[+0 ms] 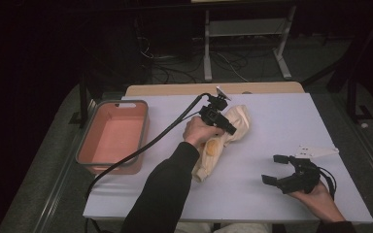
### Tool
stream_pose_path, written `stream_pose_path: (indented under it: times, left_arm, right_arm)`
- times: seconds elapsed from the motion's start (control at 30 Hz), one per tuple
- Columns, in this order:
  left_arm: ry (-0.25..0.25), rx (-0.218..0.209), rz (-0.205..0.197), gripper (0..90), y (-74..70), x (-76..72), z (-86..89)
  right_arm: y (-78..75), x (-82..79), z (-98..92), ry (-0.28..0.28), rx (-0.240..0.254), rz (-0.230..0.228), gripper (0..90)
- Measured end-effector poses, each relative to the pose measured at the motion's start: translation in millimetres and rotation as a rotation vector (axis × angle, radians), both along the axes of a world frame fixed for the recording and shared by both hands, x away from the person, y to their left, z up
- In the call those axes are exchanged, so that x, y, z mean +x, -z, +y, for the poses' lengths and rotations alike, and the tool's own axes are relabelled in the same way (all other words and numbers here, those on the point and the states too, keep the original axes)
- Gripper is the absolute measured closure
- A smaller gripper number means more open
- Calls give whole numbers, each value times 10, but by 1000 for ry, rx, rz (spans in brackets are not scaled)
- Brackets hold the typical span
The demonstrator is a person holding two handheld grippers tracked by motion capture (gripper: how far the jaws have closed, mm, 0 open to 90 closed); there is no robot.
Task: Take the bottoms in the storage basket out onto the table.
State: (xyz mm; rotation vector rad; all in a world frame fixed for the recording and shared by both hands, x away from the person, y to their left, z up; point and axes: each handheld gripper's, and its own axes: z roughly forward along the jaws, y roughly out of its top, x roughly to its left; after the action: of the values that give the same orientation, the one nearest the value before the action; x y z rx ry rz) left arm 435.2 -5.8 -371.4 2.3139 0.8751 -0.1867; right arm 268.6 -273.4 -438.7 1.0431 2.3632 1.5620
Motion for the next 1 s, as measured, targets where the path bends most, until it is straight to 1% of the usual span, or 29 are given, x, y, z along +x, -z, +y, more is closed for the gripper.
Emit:
stream_pose_path:
  times: [0.1,0.13,0.17,0.27,0.4,0.5,0.53,0.57,0.6,0.63,0.67,0.73,0.87,1.0]
  left_arm:
    - [25,-1,10,509,37,-35,-40]
    - [33,-3,6,486,48,-52,-58]
    - [40,-3,1,444,54,-60,-67]
    - [53,10,-25,354,86,-99,-98]
    - [76,12,-26,262,115,-127,-121]
    - [80,15,-37,140,99,-151,-121]
    - [77,13,-42,119,85,-157,-111]
    - [73,19,-50,83,64,-164,-102]
    - [72,27,-58,25,41,-170,-89]
    - [70,24,-64,0,15,-180,-67]
    - [66,14,-74,0,-13,-191,-36]
    - [53,-15,-79,0,-70,-213,43]
    - [46,-30,-124,0,-160,-286,245]
    - [23,-58,-161,0,-191,-364,470]
  right_arm:
    - [0,-2,3,2,1,0,0]
    - [0,-1,2,2,0,0,0]
    - [1,1,0,3,0,-1,0]
    - [1,7,-1,9,2,-1,0]
    - [1,15,4,18,2,-2,0]
    - [-1,15,-1,26,-1,-7,0]
    - [-3,18,-7,32,2,-11,0]
    - [-6,20,-14,40,3,-11,0]
    - [-8,25,-21,46,6,-12,0]
    - [-11,28,-27,53,10,-11,0]
    - [-13,33,-32,58,11,-15,0]
    - [-18,36,-38,68,15,-12,0]
    - [-35,47,-50,86,18,-4,0]
    - [-69,83,-78,111,25,-3,0]
